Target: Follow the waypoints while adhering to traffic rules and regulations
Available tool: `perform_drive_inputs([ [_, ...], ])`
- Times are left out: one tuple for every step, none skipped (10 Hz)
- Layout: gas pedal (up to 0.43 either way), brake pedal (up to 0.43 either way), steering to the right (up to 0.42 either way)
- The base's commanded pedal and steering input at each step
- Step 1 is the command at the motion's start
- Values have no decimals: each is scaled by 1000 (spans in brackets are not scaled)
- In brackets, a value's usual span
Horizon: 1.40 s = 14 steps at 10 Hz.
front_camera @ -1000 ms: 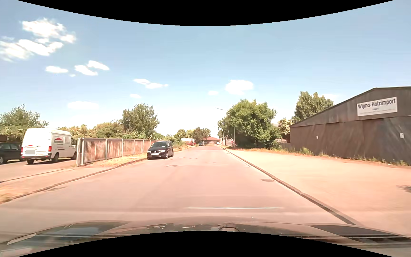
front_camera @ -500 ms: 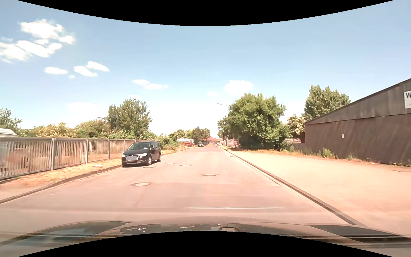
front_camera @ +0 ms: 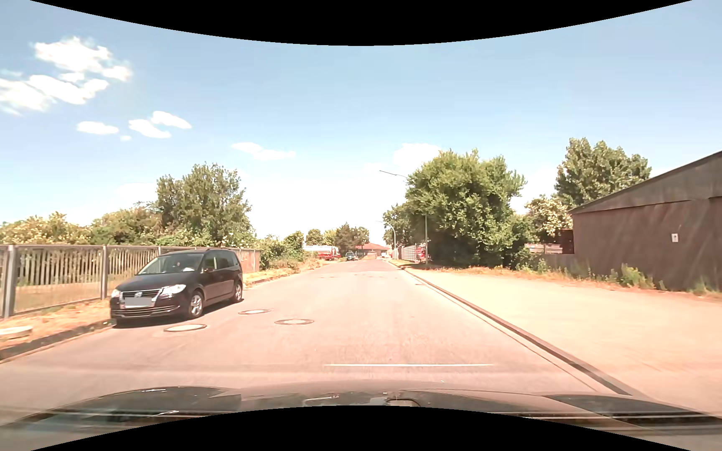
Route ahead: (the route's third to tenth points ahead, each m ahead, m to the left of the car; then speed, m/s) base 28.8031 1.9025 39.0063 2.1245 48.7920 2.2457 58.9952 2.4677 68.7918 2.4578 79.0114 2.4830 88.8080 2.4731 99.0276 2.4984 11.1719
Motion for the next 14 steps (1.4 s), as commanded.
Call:
perform_drive_inputs([
  [150, 0, 0],
  [157, 0, 0],
  [189, 0, 3],
  [189, 0, 4],
  [197, 0, 4],
  [197, 0, 4],
  [197, 0, 4],
  [197, 0, 4],
  [197, 0, 1],
  [197, 0, -5],
  [197, 0, -6],
  [197, 0, -5],
  [209, 0, -6],
  [220, 0, -5],
])
